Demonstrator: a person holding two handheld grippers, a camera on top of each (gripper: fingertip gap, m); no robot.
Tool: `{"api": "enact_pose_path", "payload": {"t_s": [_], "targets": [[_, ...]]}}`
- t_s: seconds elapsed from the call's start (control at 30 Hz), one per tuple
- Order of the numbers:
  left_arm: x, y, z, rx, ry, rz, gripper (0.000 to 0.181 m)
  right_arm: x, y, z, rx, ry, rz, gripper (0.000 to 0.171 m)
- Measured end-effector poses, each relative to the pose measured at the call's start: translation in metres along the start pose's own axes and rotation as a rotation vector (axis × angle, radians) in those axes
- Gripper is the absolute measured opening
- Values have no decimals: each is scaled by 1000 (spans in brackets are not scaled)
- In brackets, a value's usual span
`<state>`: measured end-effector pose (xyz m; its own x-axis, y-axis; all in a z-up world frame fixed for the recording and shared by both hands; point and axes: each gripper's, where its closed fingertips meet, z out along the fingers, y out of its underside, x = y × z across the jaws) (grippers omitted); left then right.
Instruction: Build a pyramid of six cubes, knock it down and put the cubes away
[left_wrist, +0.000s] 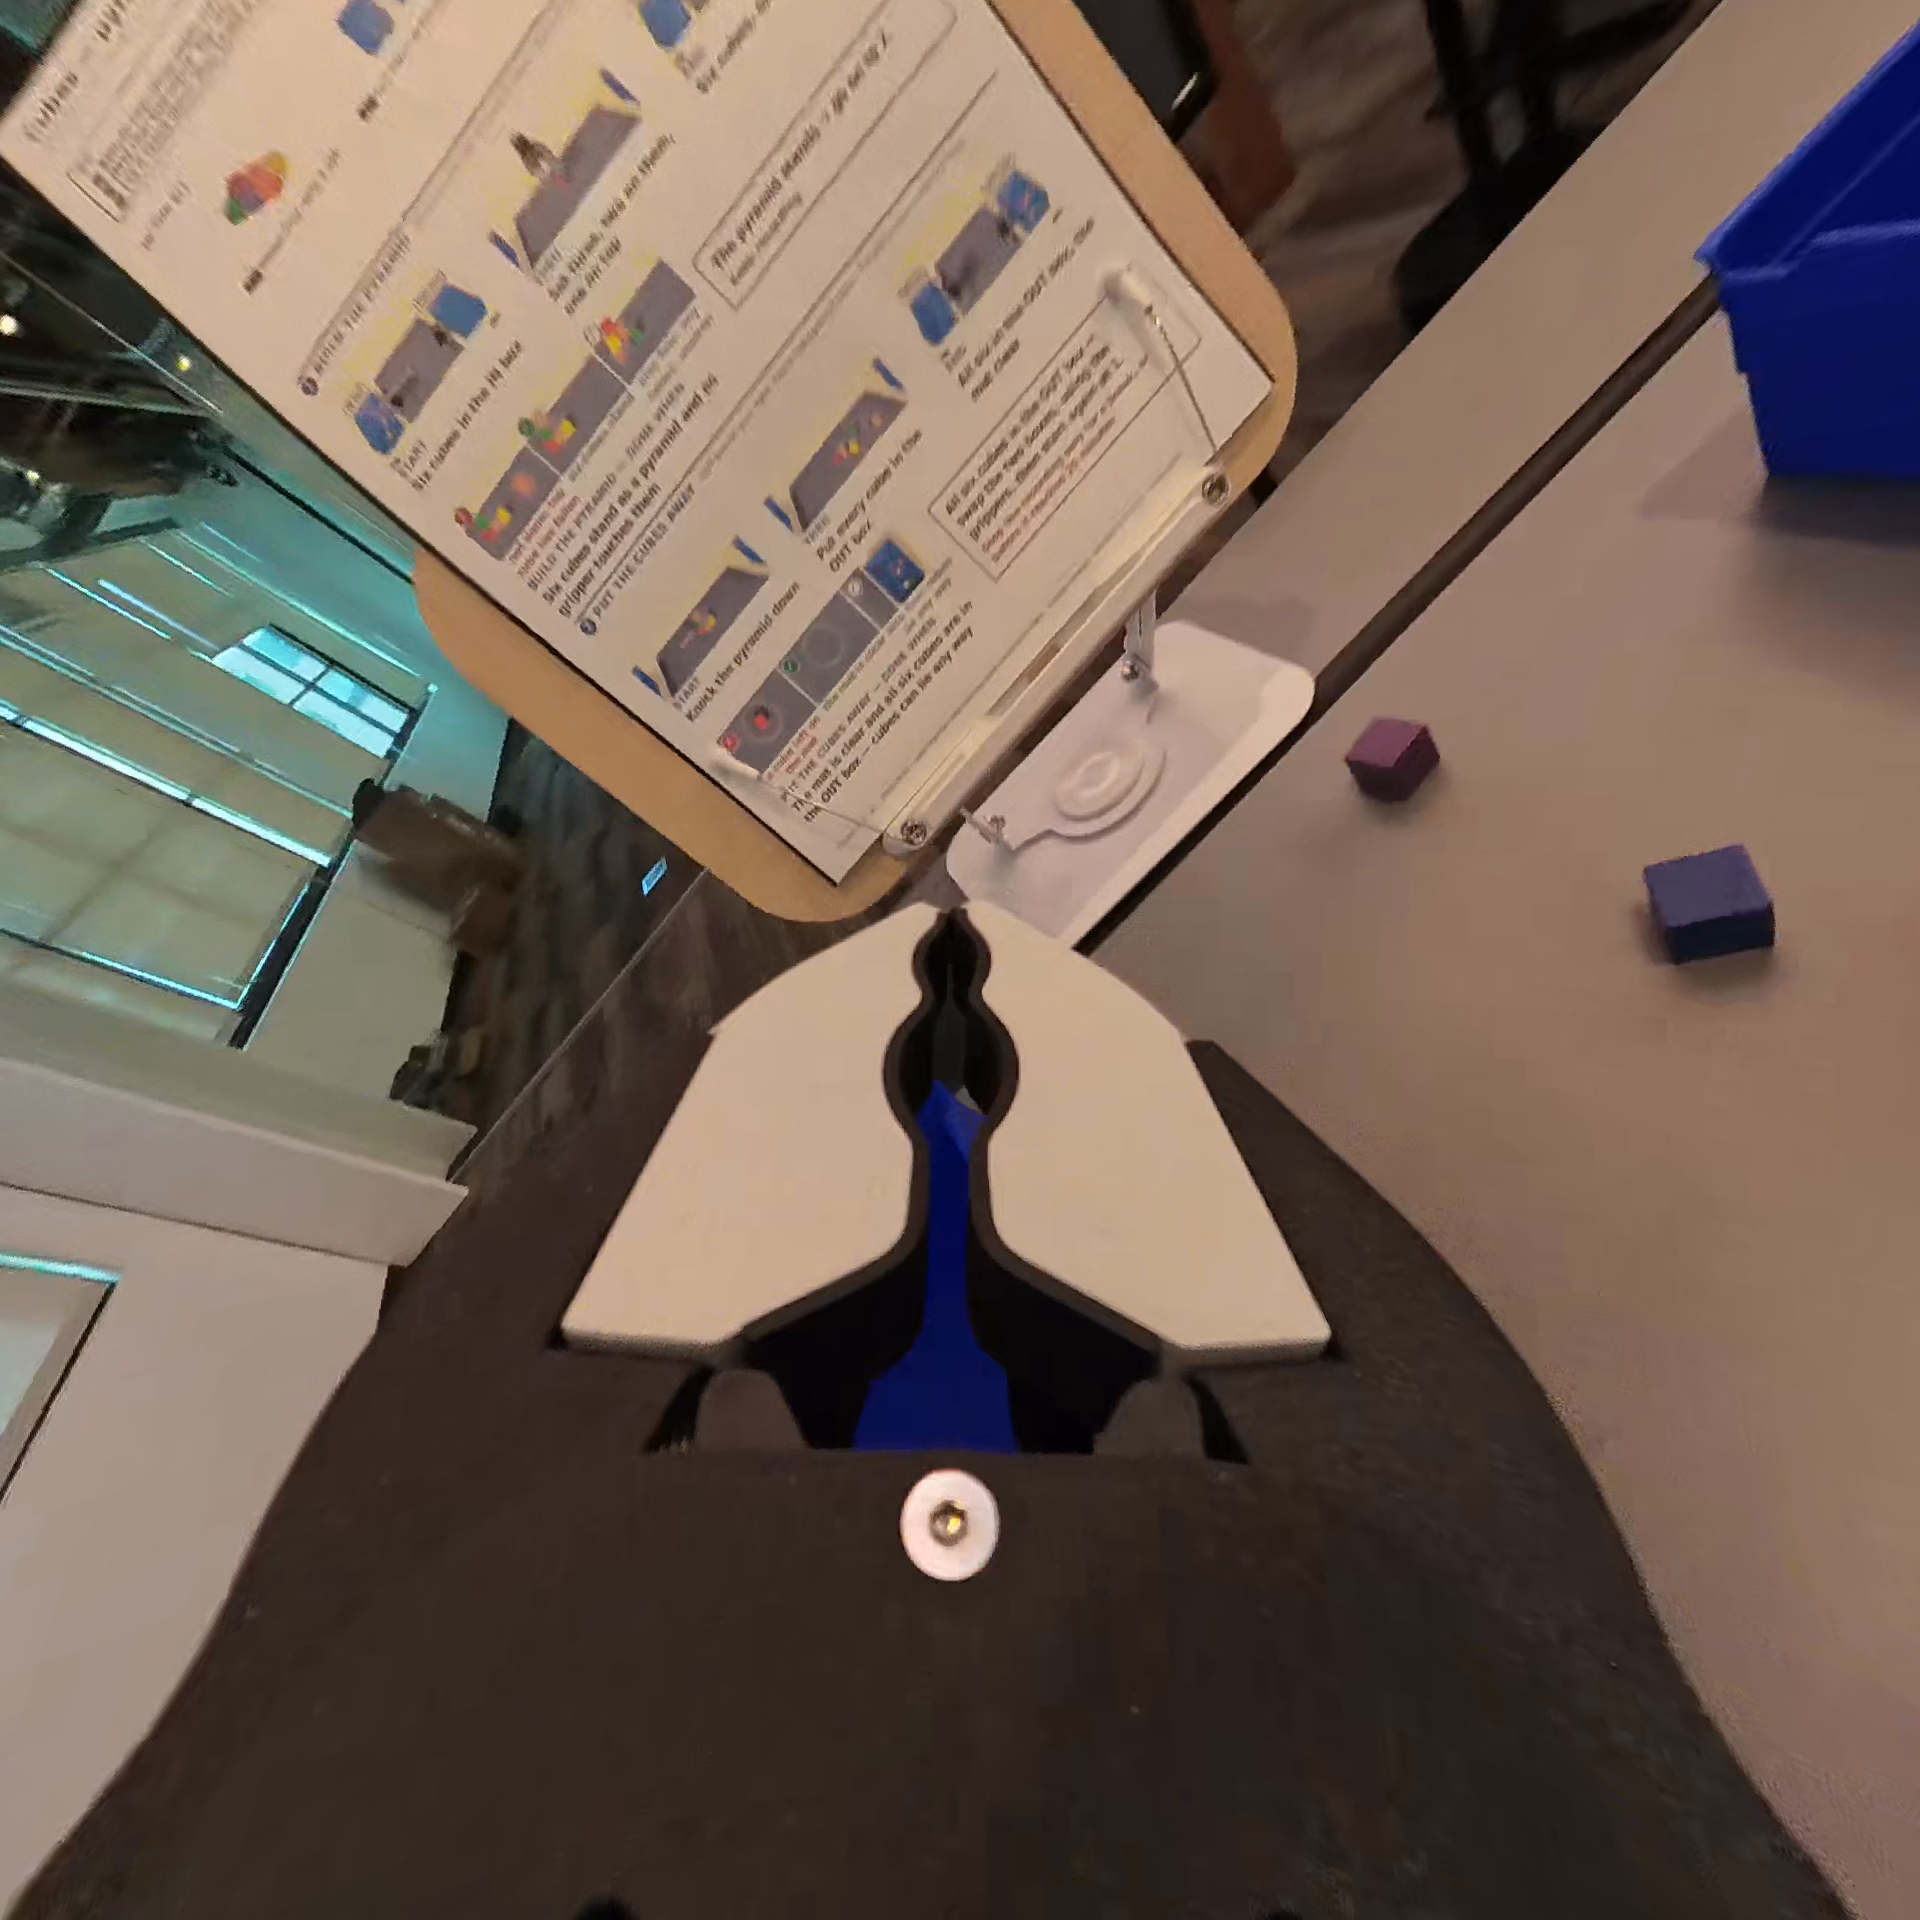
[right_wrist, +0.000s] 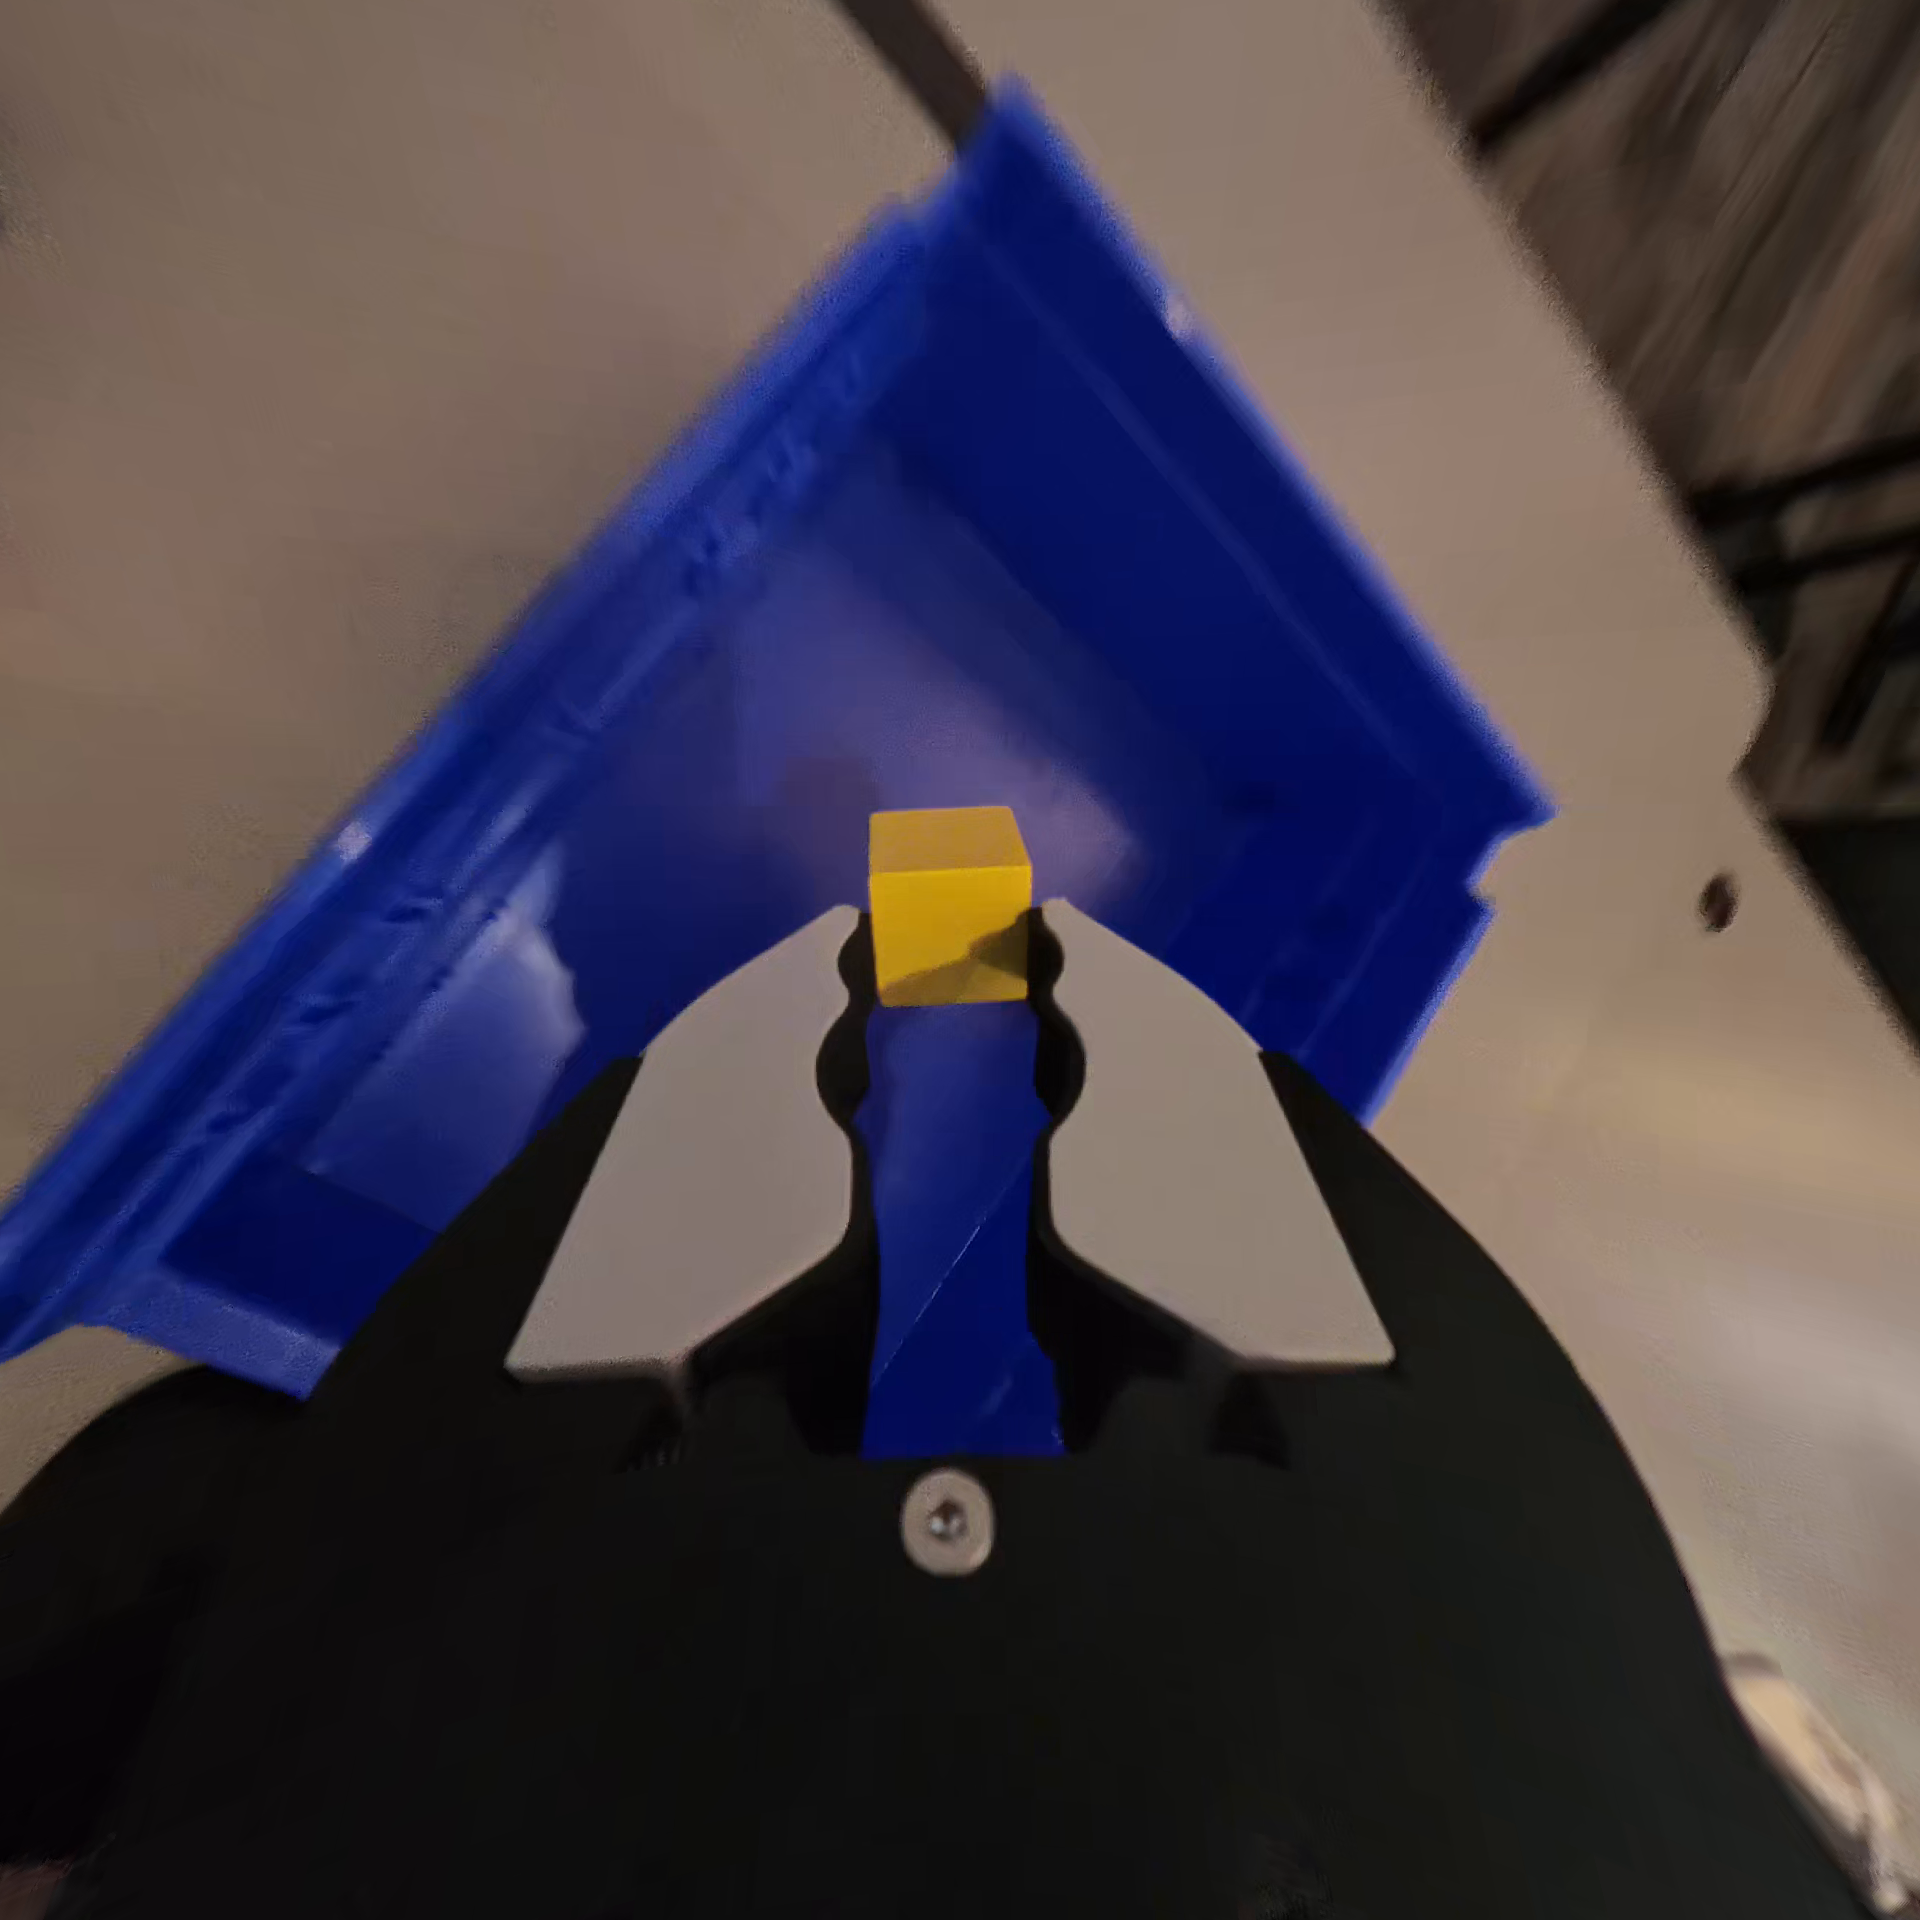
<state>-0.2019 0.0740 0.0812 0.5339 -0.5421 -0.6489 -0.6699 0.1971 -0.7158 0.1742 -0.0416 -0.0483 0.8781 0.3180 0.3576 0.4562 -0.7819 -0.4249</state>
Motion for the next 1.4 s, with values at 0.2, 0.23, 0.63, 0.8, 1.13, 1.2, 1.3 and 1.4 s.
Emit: {"api": "enact_pose_path", "payload": {"t_s": [0.2, 0.23, 0.63, 0.8, 1.13, 1.2, 1.3, 1.4], "targets": [[4, 24, 20, -132, -36, 74, 0, -4, 44, 72, -203, -131, 128, 30], [4, 26, 22, -140, -36, 79, 0, -3, 46, 76, -214, -130, 140, 30], [13, 29, 25, -164, -20, 110, 0, -8, 55, 92, -248, -170, 192, 29], [16, 30, 26, -172, -16, 124, 0, -7, 54, 92, -239, -163, 197, 33], [6, 29, 21, -167, -22, 101, 0, 10, -24, 2, 51, 100, 73, 35], [2, 29, 18, -160, -20, 85, 0, -20, -62, -27, 198, 88, -83, 35], [-2, 29, 14, -153, -15, 60, 0, -104, -90, -44, 310, -66, -467, 35], [-3, 29, 12, -149, -12, 55, 0, -164, -88, -25, 239, -152, -723, 35]]}}
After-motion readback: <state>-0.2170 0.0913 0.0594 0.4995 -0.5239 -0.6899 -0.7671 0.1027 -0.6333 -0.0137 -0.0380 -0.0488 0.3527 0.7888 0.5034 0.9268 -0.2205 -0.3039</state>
